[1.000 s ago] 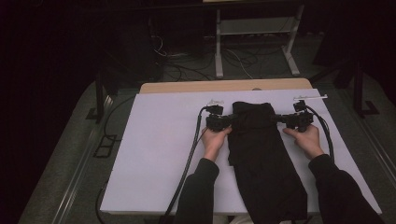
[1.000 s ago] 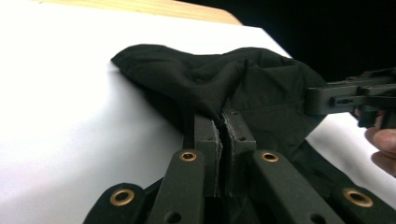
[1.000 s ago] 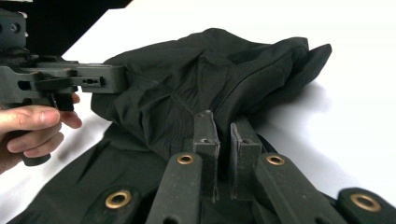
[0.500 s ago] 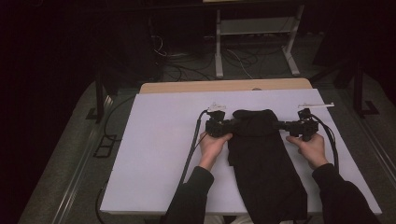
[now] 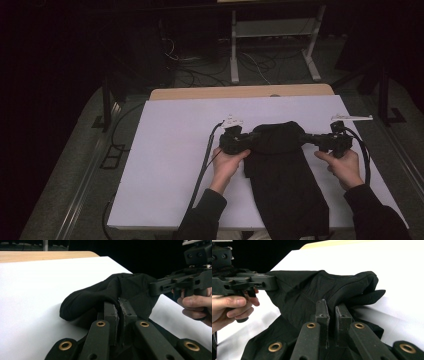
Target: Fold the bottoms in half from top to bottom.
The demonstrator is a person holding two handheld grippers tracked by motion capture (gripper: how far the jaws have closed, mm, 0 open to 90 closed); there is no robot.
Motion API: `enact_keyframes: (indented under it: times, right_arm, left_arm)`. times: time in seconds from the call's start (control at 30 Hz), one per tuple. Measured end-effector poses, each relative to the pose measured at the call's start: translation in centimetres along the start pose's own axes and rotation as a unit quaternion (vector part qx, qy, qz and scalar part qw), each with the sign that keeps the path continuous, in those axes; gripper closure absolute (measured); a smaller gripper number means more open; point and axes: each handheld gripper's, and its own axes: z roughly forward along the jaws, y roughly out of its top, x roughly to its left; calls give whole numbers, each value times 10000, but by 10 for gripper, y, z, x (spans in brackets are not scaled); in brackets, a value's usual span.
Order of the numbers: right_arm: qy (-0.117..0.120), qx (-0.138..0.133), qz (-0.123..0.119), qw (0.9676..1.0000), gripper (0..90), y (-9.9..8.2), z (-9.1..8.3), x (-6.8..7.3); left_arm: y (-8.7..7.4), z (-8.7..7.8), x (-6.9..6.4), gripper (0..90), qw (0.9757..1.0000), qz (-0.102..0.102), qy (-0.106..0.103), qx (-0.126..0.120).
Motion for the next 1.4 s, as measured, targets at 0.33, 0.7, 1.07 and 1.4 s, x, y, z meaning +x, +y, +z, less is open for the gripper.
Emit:
enact_keyframes:
  times: [0.33, 0.7, 1.07, 1.4]
  right_arm:
    - [-4, 63, -45, 10000, 826, -8, -12, 9]
    - [59, 123, -65, 9999, 825, -18, -23, 17]
    - [90, 253, -132, 9996, 825, -25, -26, 24]
    - [86, 439, -89, 9990, 824, -37, -31, 24]
  left_arm:
    - [-9, -9, -18, 848, 9992, 397, 65, 20]
    - [-16, -21, -29, 848, 9995, 294, -113, -88]
    - [-31, -29, -37, 848, 9992, 337, -184, -70]
    - [-41, -31, -41, 848, 9992, 238, -315, -11]
